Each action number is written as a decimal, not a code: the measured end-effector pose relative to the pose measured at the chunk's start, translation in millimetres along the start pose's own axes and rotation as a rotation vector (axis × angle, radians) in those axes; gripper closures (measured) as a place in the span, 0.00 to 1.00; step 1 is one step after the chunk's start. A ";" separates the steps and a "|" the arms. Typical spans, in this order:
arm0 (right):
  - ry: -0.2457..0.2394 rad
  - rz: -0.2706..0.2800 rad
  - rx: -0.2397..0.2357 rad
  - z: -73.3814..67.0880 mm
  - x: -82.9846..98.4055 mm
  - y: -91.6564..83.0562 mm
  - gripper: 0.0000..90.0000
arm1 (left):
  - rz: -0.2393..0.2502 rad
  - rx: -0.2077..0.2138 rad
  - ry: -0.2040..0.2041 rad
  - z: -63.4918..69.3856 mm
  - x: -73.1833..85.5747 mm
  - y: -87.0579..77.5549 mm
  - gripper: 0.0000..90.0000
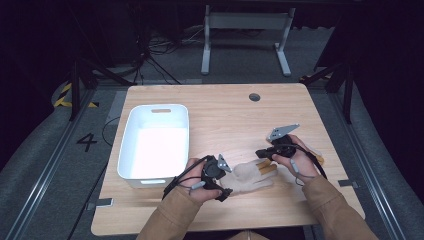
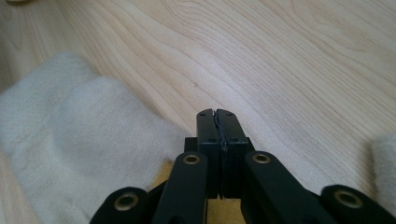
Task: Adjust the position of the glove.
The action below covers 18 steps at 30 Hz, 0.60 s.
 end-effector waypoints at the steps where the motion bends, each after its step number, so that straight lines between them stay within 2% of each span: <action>1: 0.000 0.000 0.000 0.0 0.0 0.0 1.00 | 0.000 0.000 0.000 0.0 0.0 0.0 0.31; 2: -0.006 -0.011 0.024 -0.9 -0.4 1.7 1.00 | 0.001 0.007 0.003 1.0 -0.2 0.2 0.30; 6: 0.001 -0.012 0.042 -0.5 -0.1 7.0 1.00 | 0.018 0.028 -0.004 5.0 -2.9 -1.2 0.28; 10: -0.001 -0.013 0.045 -1.2 -0.7 11.2 1.00 | 0.004 0.028 -0.023 4.7 -2.0 -2.8 0.32; 11: -0.005 -0.020 0.051 -1.2 -0.2 12.8 1.00 | -0.001 0.029 -0.034 3.8 -1.9 -3.1 0.32; 12: -0.016 -0.036 0.058 -0.9 1.3 15.8 1.00 | -0.018 0.029 -0.050 2.5 -0.3 -3.5 0.36; 13: -0.018 -0.044 0.061 -0.7 2.3 17.3 1.00 | -0.021 0.024 -0.049 1.6 0.2 -3.1 0.37; 16: -0.020 -0.058 0.063 0.5 4.5 18.6 1.00 | -0.009 0.018 -0.046 0.4 0.1 -1.9 0.36; 18: -0.015 -0.072 0.064 2.1 6.7 18.0 1.00 | -0.001 0.012 -0.060 -1.8 -0.4 -2.2 0.36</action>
Point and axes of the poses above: each handheld gripper's, and its own axes: y roughly forward along the jaws, x roughly out of its underside, z roughly to its right, the point moved 7 cm from there along y, roughly forward along the jaws, and after that the axes turned 5 degrees about -z, right-handed, at the moved point
